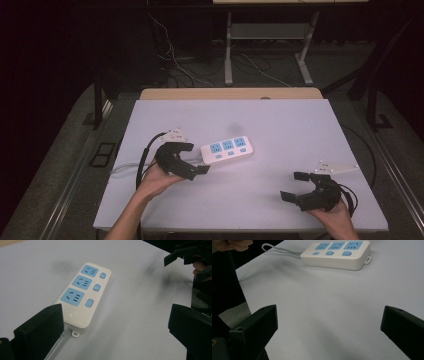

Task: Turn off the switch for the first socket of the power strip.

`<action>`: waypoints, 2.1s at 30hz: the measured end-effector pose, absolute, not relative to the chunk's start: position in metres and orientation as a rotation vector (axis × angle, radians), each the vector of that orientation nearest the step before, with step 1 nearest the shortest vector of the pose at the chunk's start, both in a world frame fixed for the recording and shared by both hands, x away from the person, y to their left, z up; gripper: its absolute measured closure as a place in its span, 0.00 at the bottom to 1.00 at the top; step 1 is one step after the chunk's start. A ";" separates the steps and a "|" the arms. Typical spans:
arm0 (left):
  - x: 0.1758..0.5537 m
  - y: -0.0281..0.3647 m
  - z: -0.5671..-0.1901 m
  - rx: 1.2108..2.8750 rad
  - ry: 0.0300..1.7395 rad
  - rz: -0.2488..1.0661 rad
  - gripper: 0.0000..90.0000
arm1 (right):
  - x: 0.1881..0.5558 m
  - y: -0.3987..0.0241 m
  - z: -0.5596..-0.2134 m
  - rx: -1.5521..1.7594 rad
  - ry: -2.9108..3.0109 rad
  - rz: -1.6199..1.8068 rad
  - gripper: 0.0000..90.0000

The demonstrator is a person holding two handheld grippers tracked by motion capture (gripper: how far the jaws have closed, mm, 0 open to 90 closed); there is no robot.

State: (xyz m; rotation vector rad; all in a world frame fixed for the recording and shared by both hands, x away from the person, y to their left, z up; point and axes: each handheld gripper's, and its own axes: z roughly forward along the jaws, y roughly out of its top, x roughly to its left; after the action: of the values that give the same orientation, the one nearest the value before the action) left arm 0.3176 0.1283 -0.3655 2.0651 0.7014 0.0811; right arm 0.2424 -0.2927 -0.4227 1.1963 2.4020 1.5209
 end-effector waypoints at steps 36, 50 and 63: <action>0.364 0.104 -0.355 2.181 0.685 0.076 0.00 | 0.242 -0.294 -0.423 1.195 2.401 1.523 0.01; 0.377 0.086 -0.365 2.240 0.670 0.050 0.00 | 0.242 -0.295 -0.424 1.195 2.404 1.523 0.01; 0.384 0.077 -0.370 2.310 0.636 0.048 0.14 | 0.242 -0.295 -0.424 1.199 2.405 1.530 0.01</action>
State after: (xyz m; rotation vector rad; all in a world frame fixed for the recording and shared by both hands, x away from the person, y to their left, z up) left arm 0.3836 0.0766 -0.3701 2.3099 0.6358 0.0480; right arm 0.2422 -0.2947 -0.4238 1.1995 2.4049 1.5296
